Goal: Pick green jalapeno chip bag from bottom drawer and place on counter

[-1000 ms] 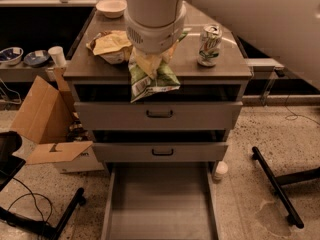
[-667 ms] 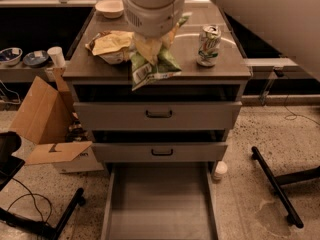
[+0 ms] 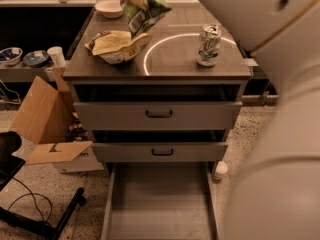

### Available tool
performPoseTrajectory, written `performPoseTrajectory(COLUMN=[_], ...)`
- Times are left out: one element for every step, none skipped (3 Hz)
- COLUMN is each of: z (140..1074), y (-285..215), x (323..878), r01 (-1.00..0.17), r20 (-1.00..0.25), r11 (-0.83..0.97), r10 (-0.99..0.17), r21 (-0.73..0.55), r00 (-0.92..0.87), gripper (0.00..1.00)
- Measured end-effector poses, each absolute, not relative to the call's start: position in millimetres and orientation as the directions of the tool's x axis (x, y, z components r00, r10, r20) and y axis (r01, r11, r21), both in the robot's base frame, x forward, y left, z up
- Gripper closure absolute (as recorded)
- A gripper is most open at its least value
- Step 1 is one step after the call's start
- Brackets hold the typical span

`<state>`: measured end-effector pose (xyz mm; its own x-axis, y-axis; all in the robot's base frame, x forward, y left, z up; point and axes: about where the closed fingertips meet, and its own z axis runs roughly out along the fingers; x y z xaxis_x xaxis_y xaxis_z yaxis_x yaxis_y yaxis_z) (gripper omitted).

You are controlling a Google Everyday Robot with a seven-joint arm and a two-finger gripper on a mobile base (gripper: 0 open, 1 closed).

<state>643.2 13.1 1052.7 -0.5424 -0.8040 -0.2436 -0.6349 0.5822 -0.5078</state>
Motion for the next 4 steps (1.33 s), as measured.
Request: performPoseTrajectory(z=[1088, 1105, 1113, 1106], y=[18, 13, -11, -43], x=[712, 752, 789, 817], r01=[-0.628, -0.596, -0.512, -0.432], r20=[-0.226, -0.255, -0.312, -0.368], r11=[0.479, 0.461, 0.506, 0.564], r10=[-0.868, -0.881, -0.852, -0.809], r21=[-0.614, -0.657, -0.694, -0.704], r00=[-0.441, -0.399, -0.419, -0.458], gripper=[1.00, 1.00, 1.00, 1.00])
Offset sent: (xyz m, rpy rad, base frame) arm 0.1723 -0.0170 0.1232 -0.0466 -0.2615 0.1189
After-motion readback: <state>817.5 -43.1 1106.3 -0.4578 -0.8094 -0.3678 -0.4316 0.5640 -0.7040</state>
